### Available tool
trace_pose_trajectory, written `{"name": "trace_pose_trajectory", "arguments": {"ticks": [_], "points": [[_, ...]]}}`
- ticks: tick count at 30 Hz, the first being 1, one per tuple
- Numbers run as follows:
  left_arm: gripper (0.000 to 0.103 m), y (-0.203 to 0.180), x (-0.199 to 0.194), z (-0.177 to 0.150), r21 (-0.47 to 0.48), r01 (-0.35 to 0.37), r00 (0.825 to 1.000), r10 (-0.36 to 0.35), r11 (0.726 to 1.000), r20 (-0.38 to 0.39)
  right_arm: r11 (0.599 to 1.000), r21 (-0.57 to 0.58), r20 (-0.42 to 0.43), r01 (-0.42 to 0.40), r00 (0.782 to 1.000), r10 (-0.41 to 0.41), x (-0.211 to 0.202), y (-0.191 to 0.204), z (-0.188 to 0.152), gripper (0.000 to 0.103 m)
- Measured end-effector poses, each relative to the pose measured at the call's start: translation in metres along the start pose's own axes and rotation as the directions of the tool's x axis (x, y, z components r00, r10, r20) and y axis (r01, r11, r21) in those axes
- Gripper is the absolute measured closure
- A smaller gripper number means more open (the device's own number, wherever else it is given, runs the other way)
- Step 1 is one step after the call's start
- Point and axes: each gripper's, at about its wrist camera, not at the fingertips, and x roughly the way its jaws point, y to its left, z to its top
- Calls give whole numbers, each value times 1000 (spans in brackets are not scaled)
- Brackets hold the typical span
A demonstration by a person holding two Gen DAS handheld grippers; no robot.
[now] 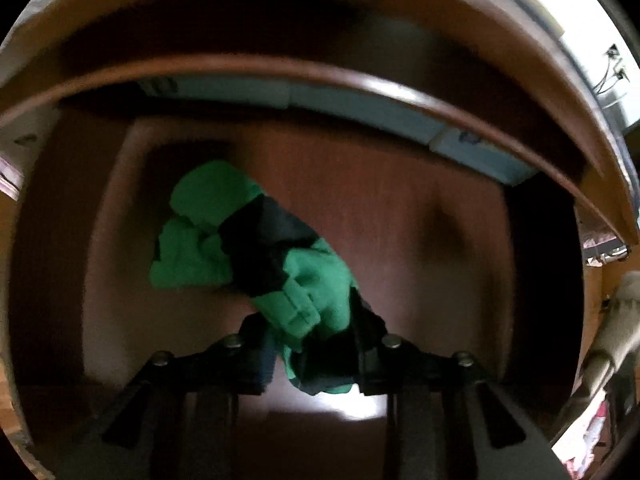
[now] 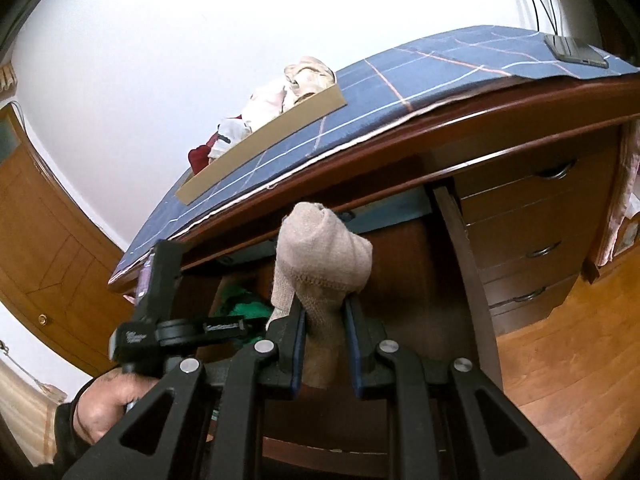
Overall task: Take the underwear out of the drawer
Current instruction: 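Lift both socks out of the drawer and carry them over the tray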
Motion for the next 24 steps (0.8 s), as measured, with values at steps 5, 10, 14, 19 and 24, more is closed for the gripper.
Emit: {"name": "trace_pose_trajectory", "arguments": {"ticks": [5, 10, 14, 19, 24], "points": [[75, 10, -28, -13, 49, -45, 989, 37, 998, 141, 999, -12, 39, 30, 999, -30, -8, 6, 1, 83], [75, 22, -56, -28, 95, -106, 958, 76, 990, 277, 998, -23, 53, 55, 997, -54, -10, 20, -1, 83], [75, 24, -81, -29, 110, -127, 931, 80, 986, 357, 997, -50, 52, 57, 997, -54, -10, 32, -4, 83], [75, 27, -94, -42, 110, -137, 908, 81, 984, 411, 995, -82, 60, 61, 997, -56, -13, 46, -9, 83], [75, 33, -109, -57, 120, -133, 888, 65, 984, 455, 991, -117, 88, 69, 994, -59, -20, 57, -14, 83]]}}
